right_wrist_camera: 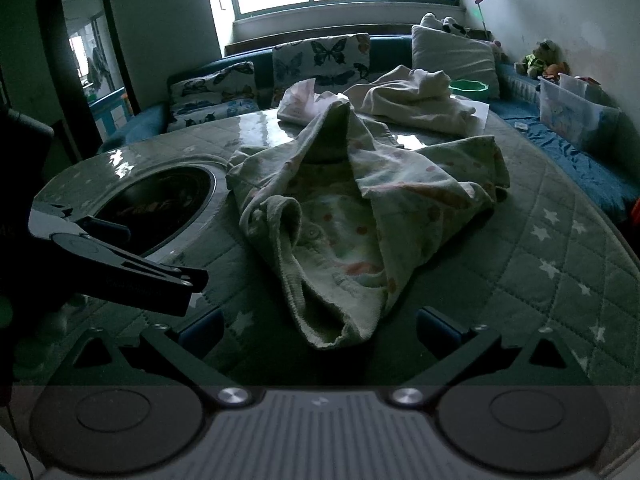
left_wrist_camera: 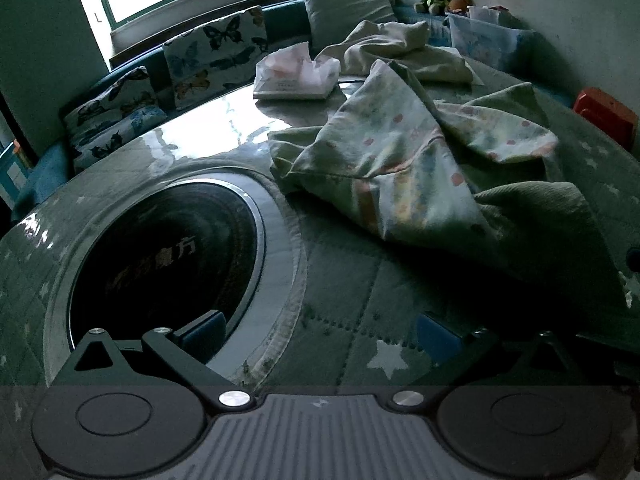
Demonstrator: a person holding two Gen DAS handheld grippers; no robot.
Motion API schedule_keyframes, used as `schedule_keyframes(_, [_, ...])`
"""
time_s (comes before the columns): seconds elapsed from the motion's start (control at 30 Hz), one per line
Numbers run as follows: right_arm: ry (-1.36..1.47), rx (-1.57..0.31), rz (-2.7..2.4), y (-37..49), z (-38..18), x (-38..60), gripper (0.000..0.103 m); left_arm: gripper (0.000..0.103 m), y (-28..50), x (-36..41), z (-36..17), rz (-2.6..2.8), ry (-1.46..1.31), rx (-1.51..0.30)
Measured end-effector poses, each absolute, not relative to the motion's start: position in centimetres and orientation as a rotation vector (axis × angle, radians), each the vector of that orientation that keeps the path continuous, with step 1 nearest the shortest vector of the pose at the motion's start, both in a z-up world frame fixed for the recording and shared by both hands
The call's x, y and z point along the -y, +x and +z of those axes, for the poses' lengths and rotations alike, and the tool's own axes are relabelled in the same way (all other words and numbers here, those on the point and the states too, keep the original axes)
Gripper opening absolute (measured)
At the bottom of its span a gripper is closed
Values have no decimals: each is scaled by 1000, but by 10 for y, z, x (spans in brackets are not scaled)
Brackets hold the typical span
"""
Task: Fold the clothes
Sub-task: 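Move both tools toward the crumpled pale green polka-dot shirt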
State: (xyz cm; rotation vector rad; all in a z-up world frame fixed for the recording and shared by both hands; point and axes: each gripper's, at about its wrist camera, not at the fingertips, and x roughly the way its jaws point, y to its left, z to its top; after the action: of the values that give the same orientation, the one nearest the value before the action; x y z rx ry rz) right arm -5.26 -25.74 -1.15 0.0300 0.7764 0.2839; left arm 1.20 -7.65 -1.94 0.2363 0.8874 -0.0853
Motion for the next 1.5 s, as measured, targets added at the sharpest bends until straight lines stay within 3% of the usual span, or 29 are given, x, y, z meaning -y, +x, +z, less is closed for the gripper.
schedule_keyframes(1.5, [27, -853, 252, -34, -25, 260, 103, 103, 30, 81, -25, -54, 284, -918])
